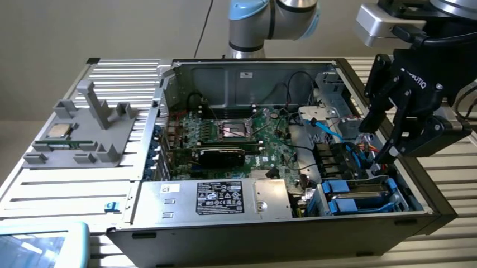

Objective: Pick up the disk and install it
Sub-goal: 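Insert the first disk wire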

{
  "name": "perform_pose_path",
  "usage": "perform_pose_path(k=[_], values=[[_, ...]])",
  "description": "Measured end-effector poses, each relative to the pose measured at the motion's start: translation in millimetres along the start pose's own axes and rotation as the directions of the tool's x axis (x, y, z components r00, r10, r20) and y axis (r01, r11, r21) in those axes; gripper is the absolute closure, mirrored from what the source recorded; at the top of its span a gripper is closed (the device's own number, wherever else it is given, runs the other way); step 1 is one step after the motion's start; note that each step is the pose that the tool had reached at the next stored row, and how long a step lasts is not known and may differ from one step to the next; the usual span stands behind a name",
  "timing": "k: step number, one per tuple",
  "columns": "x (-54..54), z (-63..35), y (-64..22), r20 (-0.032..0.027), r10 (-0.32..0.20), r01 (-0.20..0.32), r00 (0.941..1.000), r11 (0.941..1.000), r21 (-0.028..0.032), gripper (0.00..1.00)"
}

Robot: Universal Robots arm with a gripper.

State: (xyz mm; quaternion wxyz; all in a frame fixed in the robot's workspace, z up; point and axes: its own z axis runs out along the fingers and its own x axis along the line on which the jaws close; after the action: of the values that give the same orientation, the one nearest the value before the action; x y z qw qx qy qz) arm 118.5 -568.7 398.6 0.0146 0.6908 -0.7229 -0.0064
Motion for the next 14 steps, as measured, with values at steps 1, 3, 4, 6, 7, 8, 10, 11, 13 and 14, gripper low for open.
perform_pose_path(k=[1, 3, 4, 6, 7, 8, 10, 11, 13, 14], values=[[-0.7, 0.4, -2.9, 0.0001, 0.0, 0.0, 1.0, 1.0, 0.0, 0.4], [-2.2, 1.4, -9.4, 0.0001, 0.001, -0.001, 1.0, 1.0, -0.0001, 0.4], [-2.9, 2.0, -12.8, 0.0001, 0.001, -0.001, 1.0, 1.0, -0.0001, 0.4], [-4.6, 3.1, -19.6, 0.0001, 0.001, -0.001, 1.0, 1.0, -0.0002, 0.4], [-5.5, 3.9, -23.0, 0.0001, 0.001, -0.001, 1.0, 1.0, -0.0003, 0.4], [-6.1, 4.9, -25.7, 0.0, 0.002, -0.002, 1.0, 1.0, -0.0003, 0.4], [-6.9, 8.2, -29.5, 0.0015, 0.005, -0.005, 1.0, 1.0, -0.0005, 0.4], [-7.2, 10.0, -31.0, 0.0031, 0.007, -0.007, 1.0, 1.0, -0.0006, 0.4], [-8.3, 13.6, -32.8, 0.0057, 0.01, -0.01, 0.9999, 0.9999, -0.0008, 0.4], [-9.2, 15.3, -33.0, 0.0062, 0.011, -0.011, 0.9999, 0.9999, -0.0009, 0.4]])
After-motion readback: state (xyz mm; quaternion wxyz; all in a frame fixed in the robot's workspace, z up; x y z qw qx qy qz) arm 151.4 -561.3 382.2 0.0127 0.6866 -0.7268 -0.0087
